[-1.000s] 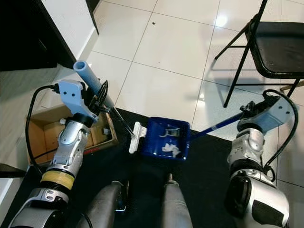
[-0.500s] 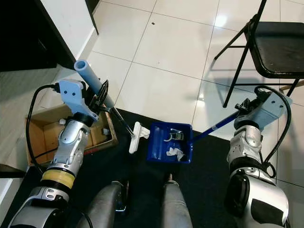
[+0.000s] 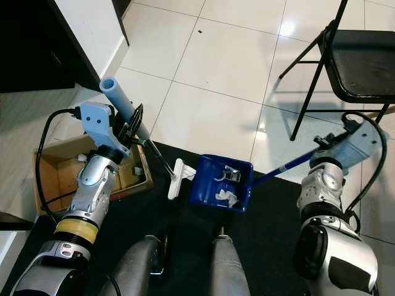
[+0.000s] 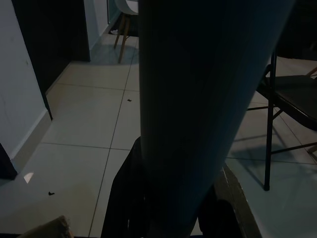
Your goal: Sweep floor
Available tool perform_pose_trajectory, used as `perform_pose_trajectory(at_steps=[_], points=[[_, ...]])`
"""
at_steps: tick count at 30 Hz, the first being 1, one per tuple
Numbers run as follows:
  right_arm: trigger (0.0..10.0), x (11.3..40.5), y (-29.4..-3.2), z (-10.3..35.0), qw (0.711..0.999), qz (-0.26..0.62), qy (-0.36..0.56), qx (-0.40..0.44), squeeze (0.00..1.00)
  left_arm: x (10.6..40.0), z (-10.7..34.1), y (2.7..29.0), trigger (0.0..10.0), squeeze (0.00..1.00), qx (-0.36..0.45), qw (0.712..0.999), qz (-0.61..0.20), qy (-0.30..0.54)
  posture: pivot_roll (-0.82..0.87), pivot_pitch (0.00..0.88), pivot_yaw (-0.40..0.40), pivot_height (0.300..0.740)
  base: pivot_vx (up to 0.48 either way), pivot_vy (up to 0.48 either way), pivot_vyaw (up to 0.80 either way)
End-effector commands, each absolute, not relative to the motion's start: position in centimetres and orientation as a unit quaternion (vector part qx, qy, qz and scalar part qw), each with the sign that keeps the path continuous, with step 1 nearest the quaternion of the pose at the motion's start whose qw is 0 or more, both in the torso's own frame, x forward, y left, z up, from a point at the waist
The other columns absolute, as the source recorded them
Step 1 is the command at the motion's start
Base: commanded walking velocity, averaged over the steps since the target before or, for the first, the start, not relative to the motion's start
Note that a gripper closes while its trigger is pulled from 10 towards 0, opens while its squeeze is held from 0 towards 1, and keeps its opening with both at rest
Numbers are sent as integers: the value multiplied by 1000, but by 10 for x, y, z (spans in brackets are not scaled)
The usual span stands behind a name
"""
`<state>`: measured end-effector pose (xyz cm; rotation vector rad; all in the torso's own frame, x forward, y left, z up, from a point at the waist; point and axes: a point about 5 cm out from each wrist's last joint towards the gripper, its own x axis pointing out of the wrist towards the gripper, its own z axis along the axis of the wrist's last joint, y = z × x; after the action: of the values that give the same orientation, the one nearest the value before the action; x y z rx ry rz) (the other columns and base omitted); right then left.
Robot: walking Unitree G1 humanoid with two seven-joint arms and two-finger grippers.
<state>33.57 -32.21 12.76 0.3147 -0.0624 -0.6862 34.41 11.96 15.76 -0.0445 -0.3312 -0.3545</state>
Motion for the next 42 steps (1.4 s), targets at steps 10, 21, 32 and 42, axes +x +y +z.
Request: perform_pose_trajectory(at_steps=[10, 21, 32, 42], points=[[10000, 329, -327, 113, 931, -339, 25, 135, 0, 344, 152, 119, 10000, 0, -25, 971, -177, -156, 91, 384, 35, 740, 0, 0, 0], [10000, 339, -330, 140, 945, -316, -21, 86, 0, 345, 153, 122, 10000, 0, -25, 972, -170, -160, 89, 385, 32, 740, 0, 0, 0], [10000, 341, -331, 148, 948, -309, -37, 71, 0, 344, 153, 121, 10000, 0, -30, 971, -170, -162, 88, 384, 32, 740, 0, 0, 0], [10000, 346, -314, 143, 957, -272, -49, 91, 0, 344, 154, 120, 10000, 0, -33, 971, -173, -164, 88, 386, 33, 740, 0, 0, 0]])
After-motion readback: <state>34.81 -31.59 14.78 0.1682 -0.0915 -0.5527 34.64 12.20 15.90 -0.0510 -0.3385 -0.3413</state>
